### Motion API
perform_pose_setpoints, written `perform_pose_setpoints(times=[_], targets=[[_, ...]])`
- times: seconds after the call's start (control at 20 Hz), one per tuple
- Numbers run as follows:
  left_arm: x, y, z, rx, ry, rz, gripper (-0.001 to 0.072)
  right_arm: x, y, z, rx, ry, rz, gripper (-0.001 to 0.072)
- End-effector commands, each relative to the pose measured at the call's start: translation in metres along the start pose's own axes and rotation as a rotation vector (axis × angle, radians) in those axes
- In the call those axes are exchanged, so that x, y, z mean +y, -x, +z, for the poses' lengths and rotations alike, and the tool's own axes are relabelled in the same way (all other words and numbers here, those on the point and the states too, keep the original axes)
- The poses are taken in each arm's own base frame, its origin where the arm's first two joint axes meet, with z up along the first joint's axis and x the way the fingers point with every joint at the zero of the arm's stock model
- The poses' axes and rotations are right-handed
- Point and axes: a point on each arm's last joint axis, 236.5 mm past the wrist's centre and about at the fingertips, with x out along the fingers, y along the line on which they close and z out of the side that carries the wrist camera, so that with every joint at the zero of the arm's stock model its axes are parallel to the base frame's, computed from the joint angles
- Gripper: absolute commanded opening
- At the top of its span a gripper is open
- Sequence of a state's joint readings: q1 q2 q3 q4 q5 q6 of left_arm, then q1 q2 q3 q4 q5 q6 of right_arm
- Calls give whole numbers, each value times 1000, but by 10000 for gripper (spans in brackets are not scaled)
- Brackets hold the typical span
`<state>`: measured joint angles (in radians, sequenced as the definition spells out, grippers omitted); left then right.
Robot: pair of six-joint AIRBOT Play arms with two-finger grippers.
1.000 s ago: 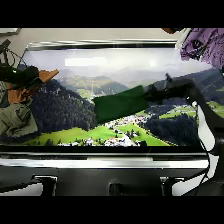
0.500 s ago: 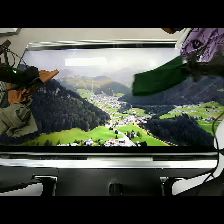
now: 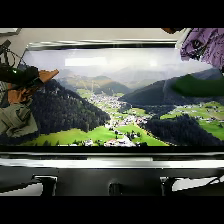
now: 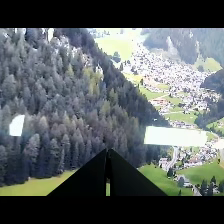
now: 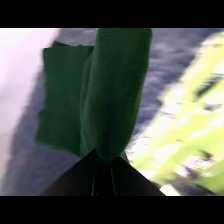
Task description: Fold the clothes and pants, and hang the long-sleeved shirts on hangers.
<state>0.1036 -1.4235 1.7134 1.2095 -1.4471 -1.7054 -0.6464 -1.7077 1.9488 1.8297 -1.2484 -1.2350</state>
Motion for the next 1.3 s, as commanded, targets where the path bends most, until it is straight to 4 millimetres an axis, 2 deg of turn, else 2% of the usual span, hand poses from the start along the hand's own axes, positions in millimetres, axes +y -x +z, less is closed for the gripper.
perform_pose_setpoints(times=[0.0,0.15,0.35,0.5,0.65,0.85,1.2,1.25], targets=[[0,0,0,1,0,0,16,-91,17,-6,29,-63,-255,29],[0,0,0,1,0,0,16,-145,18,-47,105,-112,-369,30],[0,0,-1,3,0,0,16,-201,26,-116,181,-171,-513,31],[0,0,-1,4,0,0,16,-218,28,-160,221,-207,-552,31],[0,0,-1,4,0,0,16,-238,34,-194,279,-214,-624,31],[0,0,-1,4,0,0,16,-254,37,-226,359,-226,-687,32],[0,0,-1,4,0,0,16,-269,44,-248,426,-213,-751,33],[0,0,-1,4,0,0,16,-274,48,-248,429,-200,-777,79]])
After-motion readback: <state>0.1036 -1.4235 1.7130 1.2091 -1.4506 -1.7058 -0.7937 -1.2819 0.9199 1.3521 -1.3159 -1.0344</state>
